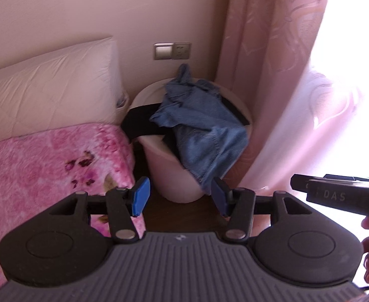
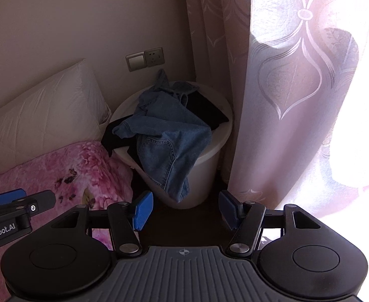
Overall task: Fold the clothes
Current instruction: 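Move both grippers toward the blue jeans in the white laundry bin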
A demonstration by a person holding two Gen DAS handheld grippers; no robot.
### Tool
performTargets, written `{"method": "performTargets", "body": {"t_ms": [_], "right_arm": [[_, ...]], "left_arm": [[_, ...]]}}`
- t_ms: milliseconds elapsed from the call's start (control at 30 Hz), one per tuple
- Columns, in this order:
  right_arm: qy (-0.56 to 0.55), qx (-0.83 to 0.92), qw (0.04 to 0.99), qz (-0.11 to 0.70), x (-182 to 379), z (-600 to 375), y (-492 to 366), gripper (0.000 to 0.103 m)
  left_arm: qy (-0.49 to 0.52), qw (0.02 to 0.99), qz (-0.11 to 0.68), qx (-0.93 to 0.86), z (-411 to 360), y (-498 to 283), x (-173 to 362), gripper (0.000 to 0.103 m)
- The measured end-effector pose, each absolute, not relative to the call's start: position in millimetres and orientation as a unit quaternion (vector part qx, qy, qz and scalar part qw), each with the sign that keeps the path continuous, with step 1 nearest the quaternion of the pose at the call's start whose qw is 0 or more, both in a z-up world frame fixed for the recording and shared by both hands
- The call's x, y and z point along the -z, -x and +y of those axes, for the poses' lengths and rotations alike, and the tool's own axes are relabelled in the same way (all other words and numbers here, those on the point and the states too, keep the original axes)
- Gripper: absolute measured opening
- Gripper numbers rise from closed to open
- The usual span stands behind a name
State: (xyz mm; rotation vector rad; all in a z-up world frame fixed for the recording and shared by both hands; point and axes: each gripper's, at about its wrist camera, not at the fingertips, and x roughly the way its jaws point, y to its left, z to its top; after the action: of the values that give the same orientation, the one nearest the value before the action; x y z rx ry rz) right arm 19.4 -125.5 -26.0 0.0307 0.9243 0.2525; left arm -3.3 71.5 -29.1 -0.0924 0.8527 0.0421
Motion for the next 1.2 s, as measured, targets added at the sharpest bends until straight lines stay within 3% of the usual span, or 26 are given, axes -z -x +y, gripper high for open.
{"method": "performTargets", "body": {"t_ms": [733,1200], "right_arm": [[-0.001,-0.138,0.867,0.478,66.5,-105.2,-68.2,0.062],[-0.061,-0.109,0.837,0.533,124.1,-147.6,-143.4,0.062]], "left_arm": [[0.073,0.885,0.458,-0.037,105.8,-23.3,52.5,0.05],[0.121,0.85,0.513,-0.018,91.4,-109.5,107.5,0.049]]}}
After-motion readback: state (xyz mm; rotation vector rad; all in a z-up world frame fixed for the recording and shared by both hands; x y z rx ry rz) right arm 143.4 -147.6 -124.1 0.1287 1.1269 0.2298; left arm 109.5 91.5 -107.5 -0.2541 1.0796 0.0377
